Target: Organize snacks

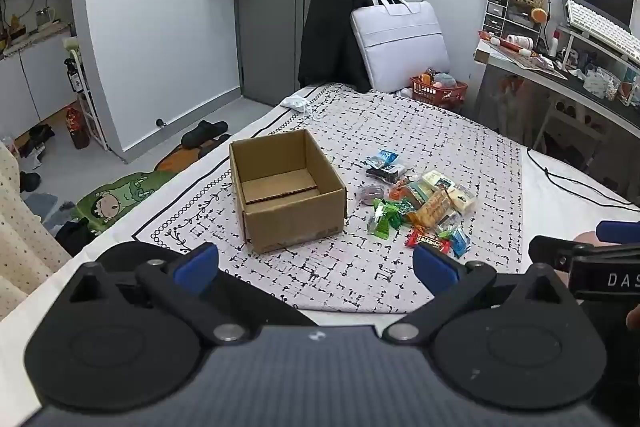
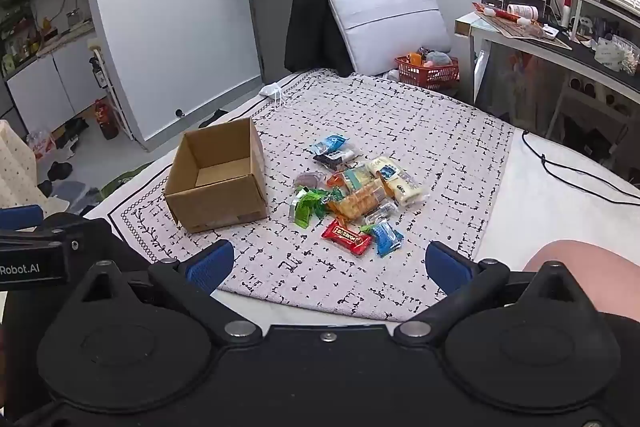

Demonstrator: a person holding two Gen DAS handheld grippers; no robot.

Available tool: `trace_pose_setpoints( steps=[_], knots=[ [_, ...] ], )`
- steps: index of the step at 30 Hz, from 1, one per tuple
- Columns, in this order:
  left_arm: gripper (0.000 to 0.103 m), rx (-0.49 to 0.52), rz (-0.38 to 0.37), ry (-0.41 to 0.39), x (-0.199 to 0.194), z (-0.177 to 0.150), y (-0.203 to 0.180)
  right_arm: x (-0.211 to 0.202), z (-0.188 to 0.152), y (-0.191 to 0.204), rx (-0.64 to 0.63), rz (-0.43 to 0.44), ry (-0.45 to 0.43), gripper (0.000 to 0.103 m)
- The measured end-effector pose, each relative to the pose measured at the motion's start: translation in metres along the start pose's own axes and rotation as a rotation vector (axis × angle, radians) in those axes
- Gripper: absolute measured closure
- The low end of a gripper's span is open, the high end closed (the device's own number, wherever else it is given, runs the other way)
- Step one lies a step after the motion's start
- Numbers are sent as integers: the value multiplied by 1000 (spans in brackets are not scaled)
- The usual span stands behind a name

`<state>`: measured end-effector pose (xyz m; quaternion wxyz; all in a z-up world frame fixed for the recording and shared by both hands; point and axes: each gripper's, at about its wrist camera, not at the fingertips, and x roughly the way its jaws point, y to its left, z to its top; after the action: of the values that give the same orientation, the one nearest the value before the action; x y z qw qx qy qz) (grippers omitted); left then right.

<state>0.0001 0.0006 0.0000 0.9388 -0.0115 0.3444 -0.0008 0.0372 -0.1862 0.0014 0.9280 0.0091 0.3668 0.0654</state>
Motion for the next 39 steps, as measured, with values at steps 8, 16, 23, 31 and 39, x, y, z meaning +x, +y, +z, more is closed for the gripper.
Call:
trace_pose_setpoints(
  steps=[8, 16, 23, 31, 39],
  knots=[
    [0, 10, 5, 6, 0, 1, 0, 2, -1, -2, -2, -3, -1, 0],
    [0, 13, 5, 7, 0, 0, -2, 2, -1, -2, -8, -7, 2, 0],
    [0, 11, 5, 12, 0, -1, -3, 2, -1, -2, -11, -9, 2, 0],
    [0, 15, 5, 16, 4, -3, -5, 2, -4, -1, -13, -13, 4, 0],
    [0, 13, 7, 16, 4, -3, -5, 2, 0, -1, -14, -10, 3, 0]
  ],
)
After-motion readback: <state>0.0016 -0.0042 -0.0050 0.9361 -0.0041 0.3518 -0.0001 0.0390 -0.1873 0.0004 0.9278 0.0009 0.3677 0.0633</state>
